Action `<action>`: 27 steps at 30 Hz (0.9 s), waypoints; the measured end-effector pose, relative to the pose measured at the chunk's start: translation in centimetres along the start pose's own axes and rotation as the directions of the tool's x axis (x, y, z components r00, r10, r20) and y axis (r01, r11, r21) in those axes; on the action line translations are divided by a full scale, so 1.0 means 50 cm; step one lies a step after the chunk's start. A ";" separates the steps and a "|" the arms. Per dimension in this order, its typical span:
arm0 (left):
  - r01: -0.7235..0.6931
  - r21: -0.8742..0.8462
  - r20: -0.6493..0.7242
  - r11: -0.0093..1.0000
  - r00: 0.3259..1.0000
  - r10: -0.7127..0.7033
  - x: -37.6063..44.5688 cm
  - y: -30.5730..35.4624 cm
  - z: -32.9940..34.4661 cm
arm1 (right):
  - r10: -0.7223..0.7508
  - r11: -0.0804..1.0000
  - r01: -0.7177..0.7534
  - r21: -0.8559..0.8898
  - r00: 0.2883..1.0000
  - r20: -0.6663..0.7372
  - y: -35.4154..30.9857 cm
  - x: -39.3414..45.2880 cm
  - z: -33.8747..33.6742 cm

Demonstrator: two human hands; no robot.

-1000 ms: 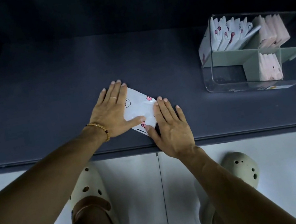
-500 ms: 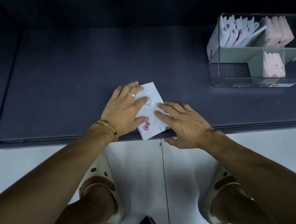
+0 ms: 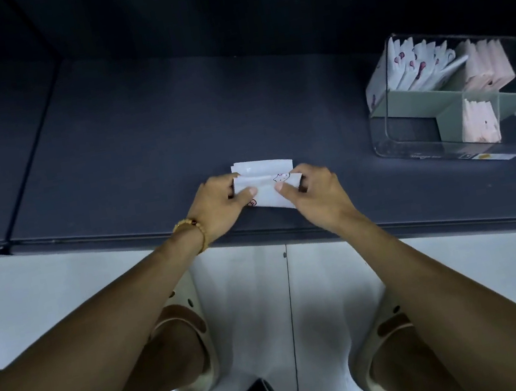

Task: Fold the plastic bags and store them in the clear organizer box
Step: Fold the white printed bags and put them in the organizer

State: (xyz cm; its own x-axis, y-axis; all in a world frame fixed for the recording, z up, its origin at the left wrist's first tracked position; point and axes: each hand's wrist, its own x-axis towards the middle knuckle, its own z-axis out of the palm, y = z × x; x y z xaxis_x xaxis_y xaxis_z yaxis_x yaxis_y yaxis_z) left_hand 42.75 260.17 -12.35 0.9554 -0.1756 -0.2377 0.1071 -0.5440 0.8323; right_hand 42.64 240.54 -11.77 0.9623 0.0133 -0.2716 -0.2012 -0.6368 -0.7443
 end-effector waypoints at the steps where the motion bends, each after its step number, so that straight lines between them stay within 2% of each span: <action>1: 0.058 -0.047 -0.014 0.997 0.998 -0.059 0.011 0.004 0.000 | 0.030 0.999 -0.030 0.012 1.000 0.007 -0.006 0.014 0.001; 3: 0.141 -0.087 -0.068 0.986 0.987 -0.148 0.031 0.006 0.005 | 0.057 0.998 -0.057 -0.009 0.998 0.014 -0.012 0.038 0.005; 7: 0.210 0.016 -0.208 0.977 0.957 -0.203 0.055 0.004 0.023 | 0.058 0.978 -0.057 -0.200 0.998 -0.004 -0.020 0.073 0.022; 11: 0.213 0.214 -0.300 0.953 0.943 -0.143 0.060 -0.004 0.029 | 0.034 0.943 -0.057 -0.327 0.997 -0.076 -0.019 0.088 0.045; 13: 0.126 0.394 -0.312 0.910 0.950 0.004 0.060 -0.007 0.026 | 0.057 0.941 -0.090 -0.326 0.992 -0.110 -0.023 0.094 0.050; 14: 0.029 0.534 -0.273 0.845 0.952 0.139 0.063 -0.009 0.025 | 0.091 0.950 -0.122 -0.288 0.989 -0.119 -0.025 0.097 0.049; 16: -0.172 0.735 -0.074 0.656 0.941 0.330 0.068 -0.014 0.023 | 0.127 0.961 -0.161 -0.224 0.979 -0.157 -0.027 0.098 0.042; 17: -0.222 0.772 0.003 0.595 0.938 0.346 0.070 -0.016 0.021 | 0.070 0.963 -0.124 -0.241 0.973 -0.218 -0.027 0.090 0.035; 19: -0.221 0.805 0.036 0.551 0.945 0.326 0.071 -0.019 0.019 | -0.215 0.917 0.084 -0.390 0.928 -0.306 -0.015 0.061 0.020; 20: -0.208 0.808 0.028 0.551 0.948 0.316 0.070 -0.019 0.018 | -0.349 0.854 0.200 -0.481 0.905 -0.243 -0.003 0.046 0.016; 21: -0.200 0.804 0.021 0.559 0.951 0.309 0.067 -0.019 0.017 | -0.427 0.781 0.302 -0.547 0.897 -0.115 0.011 0.034 0.015; 23: -0.198 0.794 0.024 0.575 0.955 0.296 0.061 -0.019 0.016 | -0.390 0.733 0.380 -0.564 0.914 0.109 0.037 0.020 0.021; 25: -0.207 0.801 0.038 0.562 0.954 0.296 0.059 -0.018 0.014 | -0.321 0.762 0.359 -0.539 0.932 0.167 0.052 0.023 0.027; 27: -0.246 0.830 0.073 0.500 0.937 0.340 0.061 -0.006 0.019 | -0.319 0.752 0.372 -0.544 0.928 0.194 0.054 0.029 0.036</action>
State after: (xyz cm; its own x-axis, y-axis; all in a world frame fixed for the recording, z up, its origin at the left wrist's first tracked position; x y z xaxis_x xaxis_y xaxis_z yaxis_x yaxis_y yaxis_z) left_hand 45.40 259.03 -13.80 0.9120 -0.4096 0.0240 -0.4103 -0.9100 0.0592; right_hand 43.16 240.21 -15.26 0.9215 0.3650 -0.1330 0.3063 -0.8933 -0.3291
